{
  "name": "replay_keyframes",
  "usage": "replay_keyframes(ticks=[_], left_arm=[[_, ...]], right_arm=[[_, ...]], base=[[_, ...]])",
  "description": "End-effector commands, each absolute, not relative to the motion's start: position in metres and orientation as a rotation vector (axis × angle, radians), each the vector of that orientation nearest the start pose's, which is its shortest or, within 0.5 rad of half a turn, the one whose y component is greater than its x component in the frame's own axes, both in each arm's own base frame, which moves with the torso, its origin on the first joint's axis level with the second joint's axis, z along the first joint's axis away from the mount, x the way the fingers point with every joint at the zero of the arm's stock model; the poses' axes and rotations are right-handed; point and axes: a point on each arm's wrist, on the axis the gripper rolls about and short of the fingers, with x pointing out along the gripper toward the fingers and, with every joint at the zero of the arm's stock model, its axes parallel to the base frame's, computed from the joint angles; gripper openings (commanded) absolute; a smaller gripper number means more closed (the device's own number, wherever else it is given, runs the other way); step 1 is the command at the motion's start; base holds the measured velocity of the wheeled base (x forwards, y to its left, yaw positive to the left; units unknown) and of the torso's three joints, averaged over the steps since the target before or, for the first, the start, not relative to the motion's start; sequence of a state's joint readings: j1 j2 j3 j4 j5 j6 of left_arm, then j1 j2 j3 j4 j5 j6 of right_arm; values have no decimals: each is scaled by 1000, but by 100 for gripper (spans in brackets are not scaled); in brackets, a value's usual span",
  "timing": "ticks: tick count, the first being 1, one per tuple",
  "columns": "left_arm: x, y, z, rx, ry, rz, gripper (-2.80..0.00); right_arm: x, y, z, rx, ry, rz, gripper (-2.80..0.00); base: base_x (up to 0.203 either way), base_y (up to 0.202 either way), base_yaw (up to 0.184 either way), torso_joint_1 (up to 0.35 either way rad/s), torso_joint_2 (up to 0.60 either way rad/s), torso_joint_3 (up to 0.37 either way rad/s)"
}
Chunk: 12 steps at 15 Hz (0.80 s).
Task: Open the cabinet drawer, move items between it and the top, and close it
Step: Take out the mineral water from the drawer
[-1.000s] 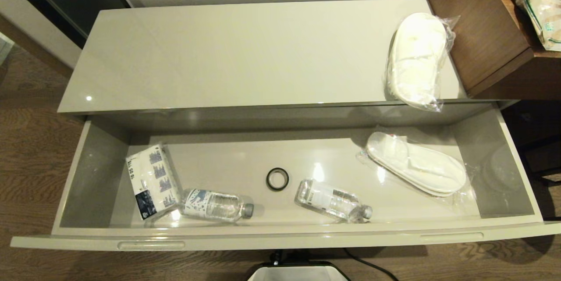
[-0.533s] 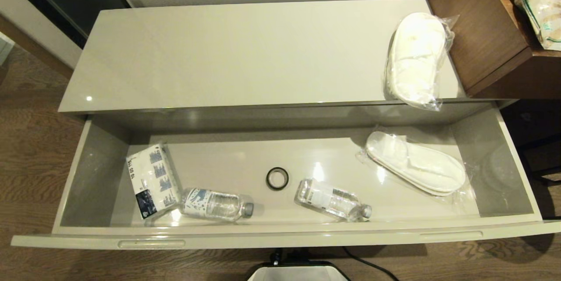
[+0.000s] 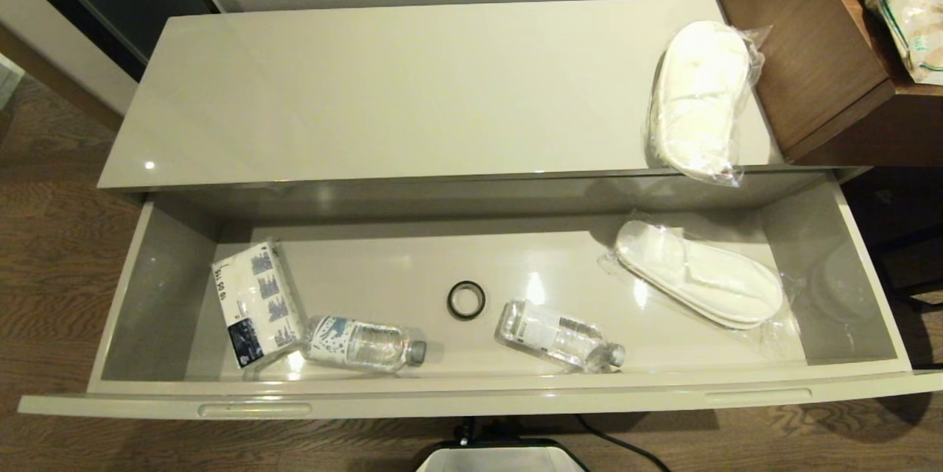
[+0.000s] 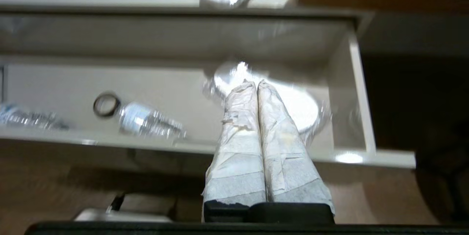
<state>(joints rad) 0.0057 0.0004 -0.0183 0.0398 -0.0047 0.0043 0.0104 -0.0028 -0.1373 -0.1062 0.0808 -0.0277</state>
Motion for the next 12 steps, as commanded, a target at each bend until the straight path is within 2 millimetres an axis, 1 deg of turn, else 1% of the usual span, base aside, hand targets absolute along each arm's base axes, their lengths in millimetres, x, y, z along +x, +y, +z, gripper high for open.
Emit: replay_keyframes(ticks=[1, 3, 6, 9, 10, 12], left_arm=[[-24, 0, 76, 4, 21, 1, -280], [-24, 0, 76, 4, 21, 1, -280], [-24, 0, 76, 4, 21, 1, -280], [-24, 0, 76, 4, 21, 1, -280], [-24, 0, 76, 4, 21, 1, -280], [-24, 0, 76, 4, 21, 0, -280]], right_arm=[[-31, 2, 105, -47, -242, 90, -280], [-26, 2, 94, -52, -224, 87, -280], [-26, 1, 94, -53, -214, 82, -280], [-24, -1, 81, -27, -77, -16, -280], [-24, -1, 76, 11, -28, -9, -280], [-24, -1, 75, 36, -20, -6, -280]], base=[[0, 0, 0, 0, 0, 0], [0, 0, 0, 0, 0, 0], [0, 0, 0, 0, 0, 0], [0, 0, 0, 0, 0, 0], [0, 0, 0, 0, 0, 0], [0, 0, 0, 0, 0, 0]])
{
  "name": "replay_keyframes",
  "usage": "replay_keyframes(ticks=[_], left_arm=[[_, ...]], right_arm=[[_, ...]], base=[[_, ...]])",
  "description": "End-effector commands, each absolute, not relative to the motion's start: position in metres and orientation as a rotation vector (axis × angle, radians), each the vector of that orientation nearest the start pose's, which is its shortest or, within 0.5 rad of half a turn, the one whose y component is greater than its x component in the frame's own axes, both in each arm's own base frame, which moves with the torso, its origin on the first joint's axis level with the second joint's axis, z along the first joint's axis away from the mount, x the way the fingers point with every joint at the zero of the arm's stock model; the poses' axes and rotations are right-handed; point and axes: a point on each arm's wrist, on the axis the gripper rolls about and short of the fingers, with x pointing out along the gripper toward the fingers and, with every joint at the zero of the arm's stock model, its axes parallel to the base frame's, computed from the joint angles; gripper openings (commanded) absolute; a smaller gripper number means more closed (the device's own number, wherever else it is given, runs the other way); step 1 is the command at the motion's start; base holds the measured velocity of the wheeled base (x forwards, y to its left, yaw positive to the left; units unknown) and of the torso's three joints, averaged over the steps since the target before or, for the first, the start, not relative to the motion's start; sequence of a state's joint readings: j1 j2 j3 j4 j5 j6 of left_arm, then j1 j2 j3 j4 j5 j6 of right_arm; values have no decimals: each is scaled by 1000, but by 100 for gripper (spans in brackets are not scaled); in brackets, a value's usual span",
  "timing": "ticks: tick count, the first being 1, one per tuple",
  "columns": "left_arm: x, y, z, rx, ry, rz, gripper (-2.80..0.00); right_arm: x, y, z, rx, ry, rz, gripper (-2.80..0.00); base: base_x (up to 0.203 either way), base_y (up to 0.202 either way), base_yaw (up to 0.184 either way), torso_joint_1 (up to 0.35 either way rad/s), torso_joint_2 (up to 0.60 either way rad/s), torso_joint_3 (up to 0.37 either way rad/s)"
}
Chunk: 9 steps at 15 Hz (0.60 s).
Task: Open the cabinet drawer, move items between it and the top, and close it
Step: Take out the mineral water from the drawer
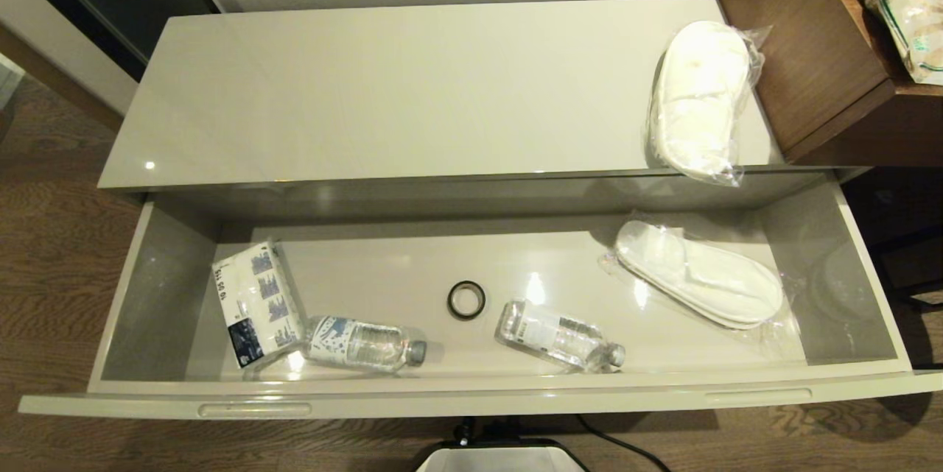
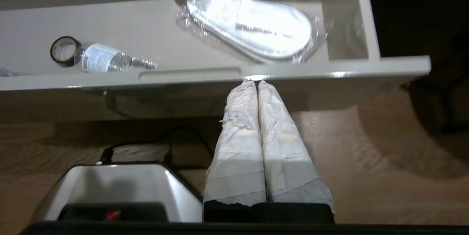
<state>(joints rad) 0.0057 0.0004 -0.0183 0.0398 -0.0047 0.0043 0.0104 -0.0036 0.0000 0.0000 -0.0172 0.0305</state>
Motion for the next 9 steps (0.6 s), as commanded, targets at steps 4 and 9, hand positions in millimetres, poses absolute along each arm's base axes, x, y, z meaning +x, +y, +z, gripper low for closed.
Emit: replay_keyframes(ticks=[4, 9], left_arm=[[-24, 0, 76, 4, 21, 1, -280], [-24, 0, 76, 4, 21, 1, -280]], right_arm=[[-24, -1, 75, 37, -23, -6, -280], [-24, -1, 75, 37, -22, -6, -280]], base=[[0, 0, 0, 0, 0, 0], [0, 0, 0, 0, 0, 0]])
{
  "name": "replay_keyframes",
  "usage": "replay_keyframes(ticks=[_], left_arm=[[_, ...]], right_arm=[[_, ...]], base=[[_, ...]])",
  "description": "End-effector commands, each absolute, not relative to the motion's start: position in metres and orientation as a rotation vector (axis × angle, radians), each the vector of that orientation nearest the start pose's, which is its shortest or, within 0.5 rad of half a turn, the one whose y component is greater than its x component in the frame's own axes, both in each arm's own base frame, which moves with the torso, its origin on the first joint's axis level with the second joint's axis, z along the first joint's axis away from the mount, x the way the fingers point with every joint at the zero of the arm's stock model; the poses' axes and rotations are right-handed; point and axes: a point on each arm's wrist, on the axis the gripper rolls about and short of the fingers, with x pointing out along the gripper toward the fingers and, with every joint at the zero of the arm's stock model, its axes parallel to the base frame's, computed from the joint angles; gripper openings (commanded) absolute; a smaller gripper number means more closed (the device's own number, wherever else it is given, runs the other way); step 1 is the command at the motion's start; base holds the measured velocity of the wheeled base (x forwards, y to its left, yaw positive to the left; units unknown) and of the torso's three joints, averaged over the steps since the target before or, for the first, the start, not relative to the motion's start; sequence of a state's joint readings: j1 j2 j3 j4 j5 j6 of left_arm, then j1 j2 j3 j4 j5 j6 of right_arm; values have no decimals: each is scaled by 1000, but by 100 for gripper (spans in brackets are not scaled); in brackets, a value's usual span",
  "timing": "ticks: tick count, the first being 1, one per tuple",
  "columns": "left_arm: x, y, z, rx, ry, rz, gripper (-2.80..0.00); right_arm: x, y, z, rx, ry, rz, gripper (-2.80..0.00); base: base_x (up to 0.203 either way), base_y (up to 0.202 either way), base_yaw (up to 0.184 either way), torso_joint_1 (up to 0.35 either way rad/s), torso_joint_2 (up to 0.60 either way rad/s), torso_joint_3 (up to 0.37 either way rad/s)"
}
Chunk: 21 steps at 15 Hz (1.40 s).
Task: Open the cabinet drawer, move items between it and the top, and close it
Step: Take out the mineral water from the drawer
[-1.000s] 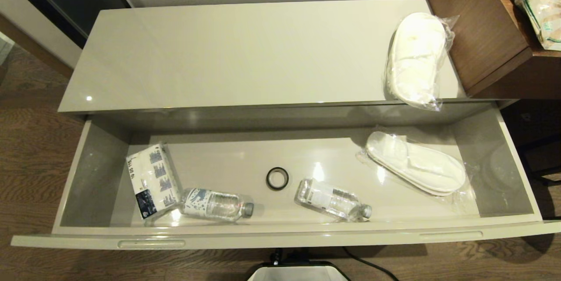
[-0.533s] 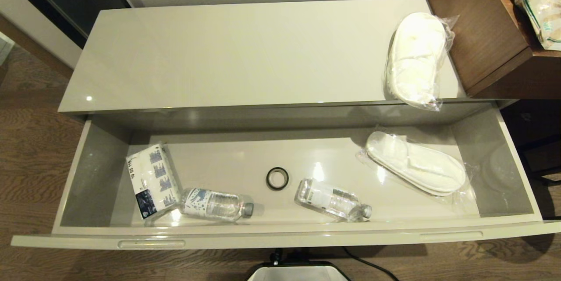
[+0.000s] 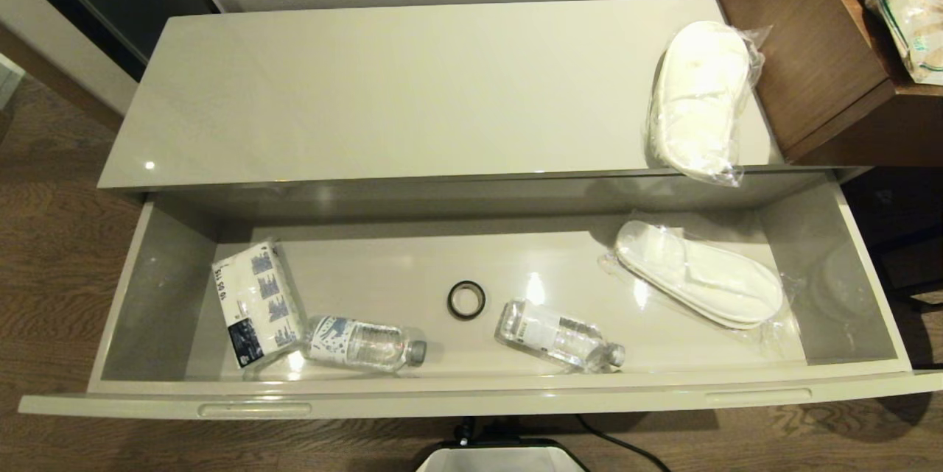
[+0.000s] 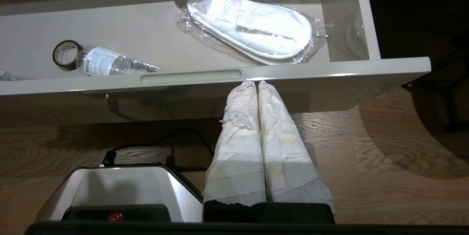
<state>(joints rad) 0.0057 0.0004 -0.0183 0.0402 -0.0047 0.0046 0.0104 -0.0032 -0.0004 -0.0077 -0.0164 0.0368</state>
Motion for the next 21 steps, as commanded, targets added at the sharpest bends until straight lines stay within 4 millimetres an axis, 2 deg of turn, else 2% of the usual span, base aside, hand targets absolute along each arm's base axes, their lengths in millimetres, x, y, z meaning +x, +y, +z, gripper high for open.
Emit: replay_keyframes(ticks=[1, 12, 21], left_arm=[[-24, 0, 76, 4, 21, 1, -280], [-24, 0, 75, 113, 27, -8, -280], [-23, 0, 76, 130, 7, -12, -280]], right_arm=[[-24, -1, 75, 37, -22, -6, -280], [-24, -1, 75, 37, -23, -6, -280], [-24, -1, 75, 37, -22, -6, -280]], base=[[0, 0, 0, 0, 0, 0], [0, 0, 0, 0, 0, 0], [0, 0, 0, 0, 0, 0]])
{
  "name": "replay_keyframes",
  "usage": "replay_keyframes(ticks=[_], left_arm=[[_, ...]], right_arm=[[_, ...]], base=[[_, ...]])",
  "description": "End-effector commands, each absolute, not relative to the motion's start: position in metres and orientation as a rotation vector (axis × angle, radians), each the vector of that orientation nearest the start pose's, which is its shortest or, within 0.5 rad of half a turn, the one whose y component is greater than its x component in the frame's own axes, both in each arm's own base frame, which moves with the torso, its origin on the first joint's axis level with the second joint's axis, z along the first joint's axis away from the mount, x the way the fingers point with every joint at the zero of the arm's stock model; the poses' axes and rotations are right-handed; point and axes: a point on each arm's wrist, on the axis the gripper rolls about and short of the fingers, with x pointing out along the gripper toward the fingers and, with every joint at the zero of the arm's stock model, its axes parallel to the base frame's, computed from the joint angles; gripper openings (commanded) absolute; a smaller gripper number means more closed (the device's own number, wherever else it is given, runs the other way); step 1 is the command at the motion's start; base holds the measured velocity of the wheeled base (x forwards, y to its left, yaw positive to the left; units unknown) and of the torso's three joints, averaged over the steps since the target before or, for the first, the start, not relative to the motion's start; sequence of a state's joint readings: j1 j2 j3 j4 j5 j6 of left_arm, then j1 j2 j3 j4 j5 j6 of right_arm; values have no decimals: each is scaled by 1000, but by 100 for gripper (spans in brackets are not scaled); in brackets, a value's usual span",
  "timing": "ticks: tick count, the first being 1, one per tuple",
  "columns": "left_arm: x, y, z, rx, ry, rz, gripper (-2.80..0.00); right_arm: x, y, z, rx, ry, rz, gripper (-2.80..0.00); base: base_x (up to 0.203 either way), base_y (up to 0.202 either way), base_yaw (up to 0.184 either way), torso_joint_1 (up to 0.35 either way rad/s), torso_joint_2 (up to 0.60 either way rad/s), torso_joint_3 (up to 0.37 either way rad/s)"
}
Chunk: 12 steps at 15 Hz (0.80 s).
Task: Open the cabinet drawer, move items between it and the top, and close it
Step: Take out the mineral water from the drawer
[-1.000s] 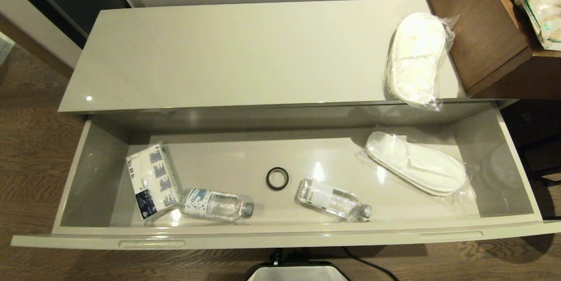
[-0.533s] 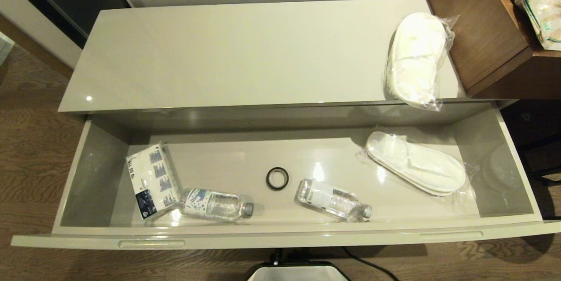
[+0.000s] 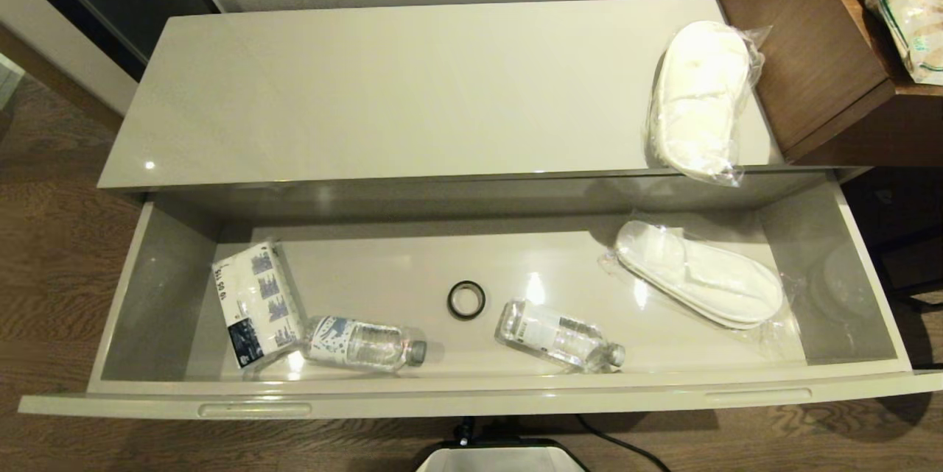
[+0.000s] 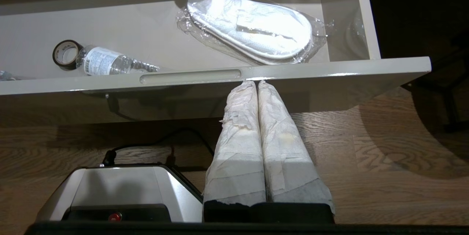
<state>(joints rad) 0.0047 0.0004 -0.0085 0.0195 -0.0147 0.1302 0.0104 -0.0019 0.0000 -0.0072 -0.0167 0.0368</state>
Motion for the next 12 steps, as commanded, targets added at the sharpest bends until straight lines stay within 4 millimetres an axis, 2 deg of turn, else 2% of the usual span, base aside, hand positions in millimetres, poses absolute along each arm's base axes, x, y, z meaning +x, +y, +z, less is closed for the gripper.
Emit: replay_keyframes(ticks=[1, 12], left_arm=[[-23, -1, 76, 130, 5, -11, -280], [-23, -1, 76, 144, 3, -16, -280]], right_arm=[[-24, -1, 75, 37, -23, -6, -280], [-24, -1, 75, 37, -23, -6, -280]], base=[[0, 0, 0, 0, 0, 0], [0, 0, 0, 0, 0, 0]])
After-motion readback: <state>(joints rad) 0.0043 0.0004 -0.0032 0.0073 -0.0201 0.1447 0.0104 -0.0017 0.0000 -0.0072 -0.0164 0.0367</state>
